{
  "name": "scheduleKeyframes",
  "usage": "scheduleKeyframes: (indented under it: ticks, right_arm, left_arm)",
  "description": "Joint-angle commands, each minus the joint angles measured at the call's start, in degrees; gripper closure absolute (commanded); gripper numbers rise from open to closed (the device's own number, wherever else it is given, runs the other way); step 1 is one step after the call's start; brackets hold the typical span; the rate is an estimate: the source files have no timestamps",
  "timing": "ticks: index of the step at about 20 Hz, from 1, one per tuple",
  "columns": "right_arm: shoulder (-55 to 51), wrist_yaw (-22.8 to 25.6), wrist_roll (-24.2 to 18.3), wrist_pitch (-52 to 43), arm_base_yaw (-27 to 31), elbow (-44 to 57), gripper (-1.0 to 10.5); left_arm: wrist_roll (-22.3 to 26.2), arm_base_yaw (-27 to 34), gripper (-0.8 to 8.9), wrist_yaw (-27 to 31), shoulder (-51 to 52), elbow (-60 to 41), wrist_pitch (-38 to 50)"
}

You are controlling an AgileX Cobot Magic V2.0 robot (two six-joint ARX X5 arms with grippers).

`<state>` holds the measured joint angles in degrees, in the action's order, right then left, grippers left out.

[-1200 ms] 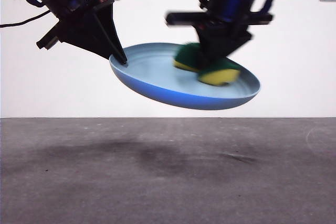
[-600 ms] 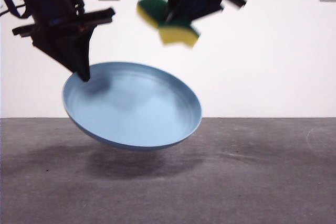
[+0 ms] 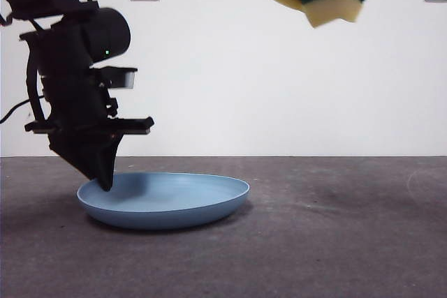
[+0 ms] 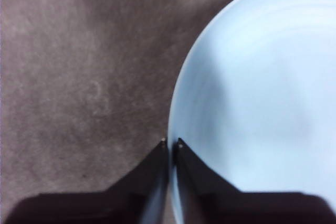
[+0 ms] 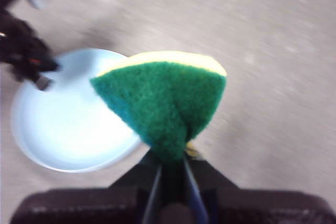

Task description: Pick up the plate,pick up the cloth,clean the plate with the cloth

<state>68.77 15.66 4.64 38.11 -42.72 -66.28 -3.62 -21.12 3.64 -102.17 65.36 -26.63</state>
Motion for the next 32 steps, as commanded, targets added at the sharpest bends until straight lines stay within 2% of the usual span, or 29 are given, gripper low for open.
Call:
scheduleKeyframes:
  ticks: [1, 2, 6, 7, 10, 12, 14, 19, 23, 26, 32]
  right_arm:
    - [0.3, 2.2, -0.1, -0.4, 0.1, 0.4, 9.6]
    - [0.6, 2.8, 0.5, -0.9, 0.4, 0.4, 9.6]
    - [4.3, 1.7, 1.7, -3.5, 3.4, 0.4, 9.6]
    - [5.9, -0.8, 2.7, -3.6, 5.0, 0.4, 9.6]
    - [13.2, -13.2, 5.9, -3.5, 10.4, 0.4, 9.6]
    - [18.5, -18.1, 6.5, -3.5, 13.3, 0.4, 9.6]
    - [23.6, -20.1, 6.5, -3.6, 14.7, 0.4, 9.6]
    - [33.0, -20.2, 6.4, -3.7, 15.7, 0.4, 9.3]
    - [34.7, -20.2, 6.4, -3.8, 15.7, 0.4, 5.9]
    - [34.7, -19.7, 6.4, -3.7, 15.8, 0.4, 4.4]
    - [34.4, -19.7, 5.8, -3.7, 15.8, 0.4, 4.3]
  left_arm:
    - [0.9, 0.3, 4.86, 0.7, -0.5, -0.2, 0.3]
    - [0.9, 0.4, 4.34, 0.6, -0.4, -0.2, 0.2]
    - [-0.4, -0.4, 4.36, 0.2, 3.3, -0.1, -1.5]
    - [-0.9, -1.1, 4.36, 0.1, 5.4, -0.1, -1.6]
    - [-0.9, -2.8, 4.36, -2.3, 13.9, -0.1, -1.9]
    - [-1.2, -4.4, 4.36, -3.2, 20.6, -0.1, -2.7]
    - [-1.3, -5.7, 4.36, -4.4, 27.4, -0.1, -3.5]
    - [-1.6, -8.8, 4.36, -4.2, 40.1, -0.1, -7.6]
    - [-2.4, -8.9, 4.36, -3.9, 43.5, -0.1, -11.5]
    - [-2.4, -8.9, 4.36, -3.7, 43.5, -0.1, -13.9]
    - [-2.4, -8.9, 4.36, -3.8, 43.5, -0.1, -14.8]
